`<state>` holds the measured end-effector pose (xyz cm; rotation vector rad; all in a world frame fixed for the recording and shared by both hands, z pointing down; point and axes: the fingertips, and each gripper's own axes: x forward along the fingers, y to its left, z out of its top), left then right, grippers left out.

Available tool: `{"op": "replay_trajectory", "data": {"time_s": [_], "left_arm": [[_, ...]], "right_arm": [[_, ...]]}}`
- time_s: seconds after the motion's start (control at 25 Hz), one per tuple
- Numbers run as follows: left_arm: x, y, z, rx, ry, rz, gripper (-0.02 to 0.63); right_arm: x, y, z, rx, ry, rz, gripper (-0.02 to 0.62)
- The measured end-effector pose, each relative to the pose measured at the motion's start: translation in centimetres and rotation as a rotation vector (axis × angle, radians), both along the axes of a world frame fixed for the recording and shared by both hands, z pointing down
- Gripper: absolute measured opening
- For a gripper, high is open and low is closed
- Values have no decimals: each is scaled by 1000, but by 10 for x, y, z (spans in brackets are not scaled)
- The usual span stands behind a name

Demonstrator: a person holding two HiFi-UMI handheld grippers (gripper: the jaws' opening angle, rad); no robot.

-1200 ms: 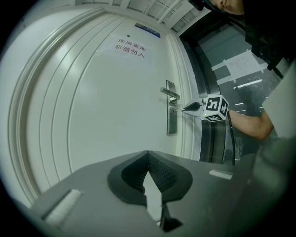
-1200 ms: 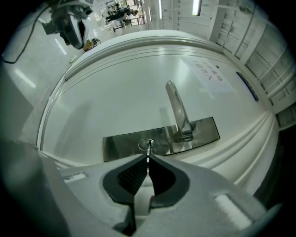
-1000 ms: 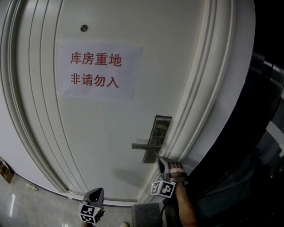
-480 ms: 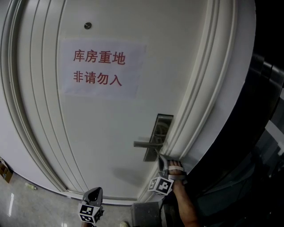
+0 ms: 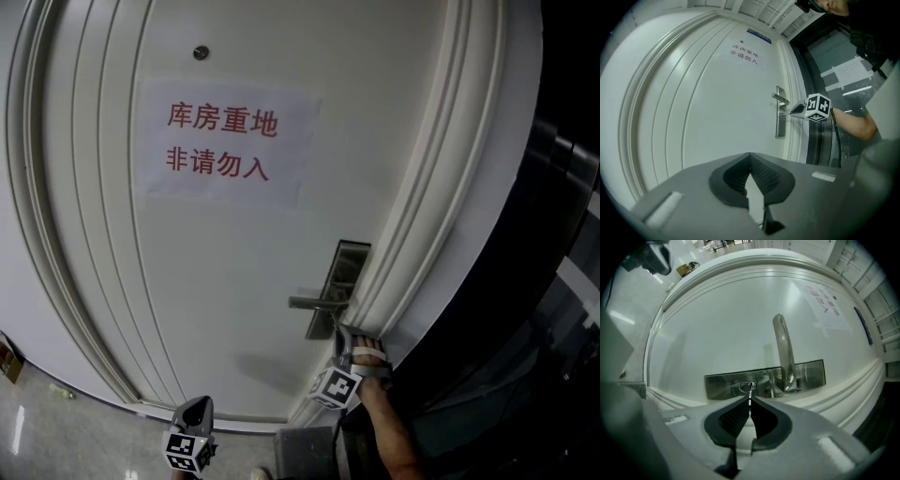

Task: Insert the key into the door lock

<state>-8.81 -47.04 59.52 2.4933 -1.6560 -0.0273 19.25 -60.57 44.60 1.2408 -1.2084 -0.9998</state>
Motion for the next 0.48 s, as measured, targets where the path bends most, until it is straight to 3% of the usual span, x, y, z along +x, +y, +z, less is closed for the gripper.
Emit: {"op": "replay_trajectory", "data": {"time_s": [0.48], "left_arm": [[-16,7,3,-4,14,-23,2]], "right_arm": [[-3,0,-5,23,41,40,11]]}}
